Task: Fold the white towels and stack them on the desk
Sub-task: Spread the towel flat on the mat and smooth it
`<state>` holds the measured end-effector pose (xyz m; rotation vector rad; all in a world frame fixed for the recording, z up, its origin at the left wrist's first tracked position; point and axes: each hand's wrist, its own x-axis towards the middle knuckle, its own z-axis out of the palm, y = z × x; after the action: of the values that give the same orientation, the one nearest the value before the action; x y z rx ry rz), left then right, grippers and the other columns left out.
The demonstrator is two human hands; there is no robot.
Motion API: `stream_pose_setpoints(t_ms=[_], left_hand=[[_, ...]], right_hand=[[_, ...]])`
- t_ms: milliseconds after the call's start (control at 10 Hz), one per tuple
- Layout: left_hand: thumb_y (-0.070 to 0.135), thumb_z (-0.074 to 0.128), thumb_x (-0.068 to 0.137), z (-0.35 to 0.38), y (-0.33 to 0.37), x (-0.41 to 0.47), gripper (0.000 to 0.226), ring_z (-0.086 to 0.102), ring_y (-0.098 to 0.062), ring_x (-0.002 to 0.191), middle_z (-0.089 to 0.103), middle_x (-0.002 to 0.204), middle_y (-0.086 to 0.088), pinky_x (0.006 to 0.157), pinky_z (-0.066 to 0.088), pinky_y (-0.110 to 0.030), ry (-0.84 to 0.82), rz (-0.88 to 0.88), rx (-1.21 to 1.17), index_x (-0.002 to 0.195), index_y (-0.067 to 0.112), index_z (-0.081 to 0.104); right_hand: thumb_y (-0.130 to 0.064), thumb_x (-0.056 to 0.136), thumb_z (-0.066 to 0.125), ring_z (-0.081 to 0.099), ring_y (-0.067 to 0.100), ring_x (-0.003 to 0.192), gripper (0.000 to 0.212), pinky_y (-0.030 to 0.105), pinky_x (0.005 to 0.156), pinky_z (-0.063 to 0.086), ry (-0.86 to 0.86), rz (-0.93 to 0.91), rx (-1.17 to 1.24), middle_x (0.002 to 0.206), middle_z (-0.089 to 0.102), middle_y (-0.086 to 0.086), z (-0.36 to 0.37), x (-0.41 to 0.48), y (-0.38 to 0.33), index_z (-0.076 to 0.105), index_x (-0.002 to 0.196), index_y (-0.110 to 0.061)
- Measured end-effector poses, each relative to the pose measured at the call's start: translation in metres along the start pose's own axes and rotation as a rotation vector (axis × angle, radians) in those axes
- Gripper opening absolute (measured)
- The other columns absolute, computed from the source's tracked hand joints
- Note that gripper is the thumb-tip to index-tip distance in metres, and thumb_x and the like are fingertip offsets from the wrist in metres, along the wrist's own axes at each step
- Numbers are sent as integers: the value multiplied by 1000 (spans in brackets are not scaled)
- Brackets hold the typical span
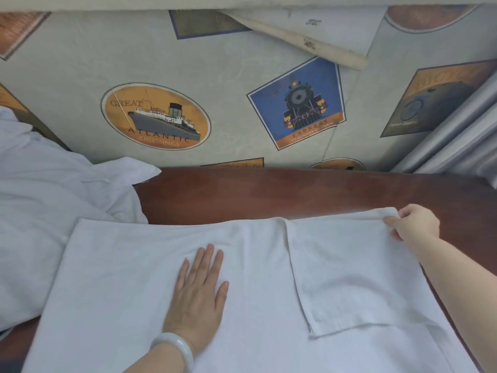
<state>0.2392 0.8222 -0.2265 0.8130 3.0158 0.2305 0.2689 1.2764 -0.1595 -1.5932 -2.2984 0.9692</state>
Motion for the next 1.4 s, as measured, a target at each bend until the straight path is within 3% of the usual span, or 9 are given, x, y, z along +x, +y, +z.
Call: stream_pose_setpoints(t_ms=[100,200,300,400,500,600,800,900,1400], left_hand=[[45,12,102,0,0,0,61,17,-17,150,20,163,0,117,16,-44,3,-1,1,154,18,30],[44,16,101,1,1,0,60,15,-16,151,18,163,1,118,15,-44,6,-6,13,155,19,28],[46,13,101,2,0,0,62,16,-16,151,19,163,0,118,16,-44,4,-6,15,155,19,28],[47,10,101,2,0,1,64,19,-17,150,22,162,-1,118,16,-45,4,0,9,153,17,32],[47,9,101,1,0,1,65,22,-18,148,25,161,-2,118,16,-44,7,2,18,153,16,34],[48,8,101,1,0,1,66,21,-18,148,25,161,-2,118,15,-44,5,-1,23,152,16,34],[48,7,101,-1,2,1,67,21,-17,149,25,161,-1,119,16,-44,8,-13,16,153,16,34],[47,8,101,-2,2,0,65,20,-17,149,24,162,-1,119,16,-44,9,-16,14,153,17,33],[45,16,101,-1,2,-1,61,19,-17,150,22,162,-1,117,19,-46,-10,-17,16,154,17,31]], right_hand=[[-6,84,71,60,8,36,18,31,62,50,33,29,131,71,68,12,13,1,8,54,84,-12],[-5,82,68,69,21,80,26,32,72,46,57,-1,213,102,70,12,11,-6,15,58,105,-12],[2,82,68,54,19,108,48,26,88,43,56,-268,136,126,55,13,2,-37,17,54,127,-6],[-2,81,72,58,9,95,30,11,81,44,-190,-760,31,108,57,-4,-3,-108,33,61,105,-17],[-37,84,67,51,1,99,23,19,86,39,-514,-1156,-318,111,50,-18,2,-179,64,55,102,-32],[-37,90,57,48,3,93,8,22,80,38,-470,-1270,-398,107,47,-22,11,-185,86,53,95,-31],[-18,90,67,57,4,69,21,16,62,38,-144,-513,104,72,64,-11,-7,-114,33,62,70,-23],[-19,88,65,60,23,79,13,32,66,37,-37,-340,77,75,66,0,-13,-61,13,66,75,-19],[-5,94,50,49,42,104,14,44,82,40,118,-223,-311,111,56,27,32,-6,5,57,105,2]])
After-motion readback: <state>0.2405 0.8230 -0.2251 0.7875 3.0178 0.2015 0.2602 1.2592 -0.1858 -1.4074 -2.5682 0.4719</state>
